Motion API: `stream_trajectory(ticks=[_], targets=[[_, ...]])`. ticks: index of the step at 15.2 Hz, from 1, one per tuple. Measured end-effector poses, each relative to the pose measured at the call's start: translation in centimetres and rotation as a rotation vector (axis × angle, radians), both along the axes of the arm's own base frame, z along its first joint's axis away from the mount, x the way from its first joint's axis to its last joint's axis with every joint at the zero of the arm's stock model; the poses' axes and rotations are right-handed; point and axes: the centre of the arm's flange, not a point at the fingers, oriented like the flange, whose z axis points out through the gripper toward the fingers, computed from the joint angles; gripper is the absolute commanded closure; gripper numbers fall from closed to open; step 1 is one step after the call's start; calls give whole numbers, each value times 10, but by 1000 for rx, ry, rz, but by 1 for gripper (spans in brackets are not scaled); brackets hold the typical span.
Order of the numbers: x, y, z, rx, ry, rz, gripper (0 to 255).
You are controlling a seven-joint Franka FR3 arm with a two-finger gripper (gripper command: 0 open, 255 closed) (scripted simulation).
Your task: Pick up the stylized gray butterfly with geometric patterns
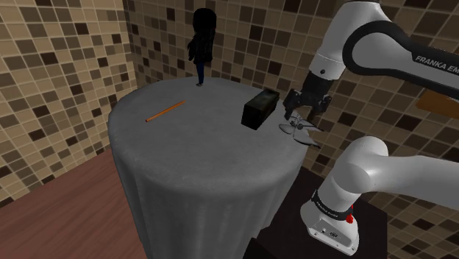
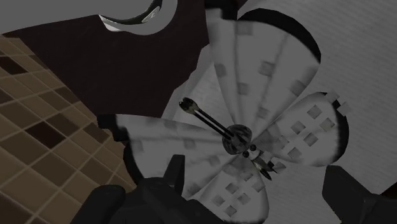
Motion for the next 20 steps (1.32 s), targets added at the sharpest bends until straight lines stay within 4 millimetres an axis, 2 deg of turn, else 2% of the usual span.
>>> stream_trajectory(ticks=[1,2,12,20], targets=[[0,1,-3,0,0,0,0],[0,1,-5,0,0,0,255],[1,1,-7,0,0,0,255],[1,2,30,0,-1,0,255]])
